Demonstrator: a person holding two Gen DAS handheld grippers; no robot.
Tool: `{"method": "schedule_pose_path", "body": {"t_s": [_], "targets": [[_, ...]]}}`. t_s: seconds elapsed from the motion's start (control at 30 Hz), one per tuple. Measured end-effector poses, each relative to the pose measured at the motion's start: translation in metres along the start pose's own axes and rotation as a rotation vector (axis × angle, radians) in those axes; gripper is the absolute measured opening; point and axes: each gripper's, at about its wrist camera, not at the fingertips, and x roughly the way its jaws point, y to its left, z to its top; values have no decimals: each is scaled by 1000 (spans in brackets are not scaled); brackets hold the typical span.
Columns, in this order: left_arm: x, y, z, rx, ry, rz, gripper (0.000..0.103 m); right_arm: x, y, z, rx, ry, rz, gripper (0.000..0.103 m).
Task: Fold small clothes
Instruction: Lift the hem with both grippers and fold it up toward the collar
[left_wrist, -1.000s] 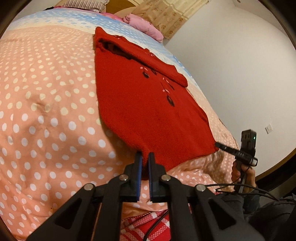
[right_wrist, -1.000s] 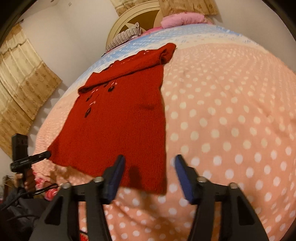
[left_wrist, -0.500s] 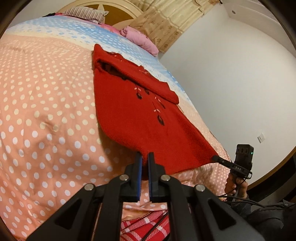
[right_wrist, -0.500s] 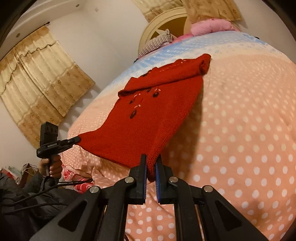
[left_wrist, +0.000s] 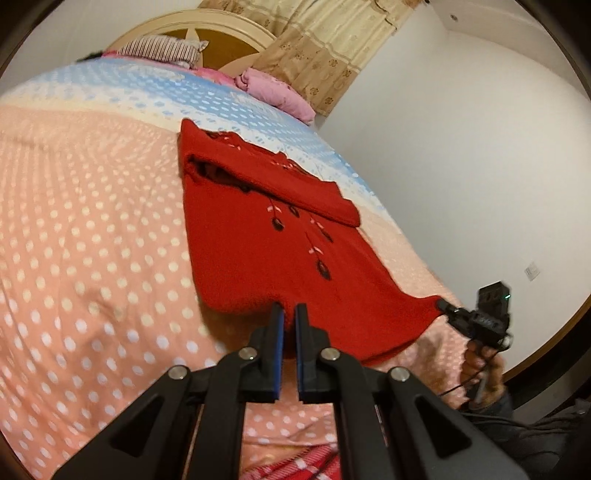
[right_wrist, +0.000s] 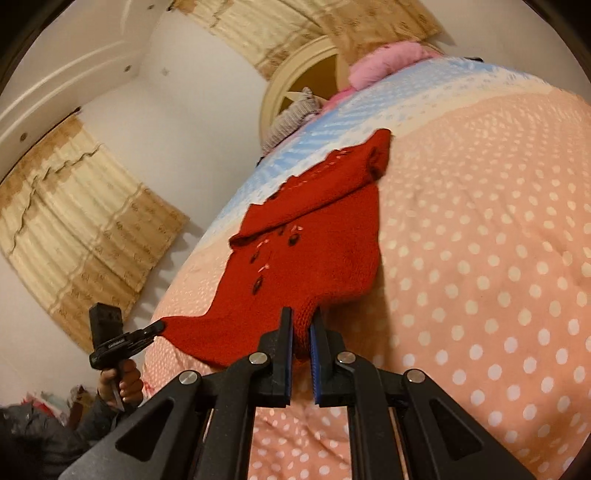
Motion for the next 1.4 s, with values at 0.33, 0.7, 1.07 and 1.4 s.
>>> {"method": "schedule_pose_path", "body": {"t_s": [0.33, 0.7, 1.07, 1.4], "targets": [[12, -7, 21, 43, -13, 24, 5, 1, 17, 32, -37, -55, -1, 7], [12, 18, 50, -43, -98, -5, 5, 16, 37, 71, -73, -105, -10, 7], [29, 20, 96, -16, -156, 4, 5, 44, 55, 116, -113, -140, -51, 7], [47, 35, 141, -46, -210, 54, 5, 73, 49, 162, -99, -165, -114, 7]]}}
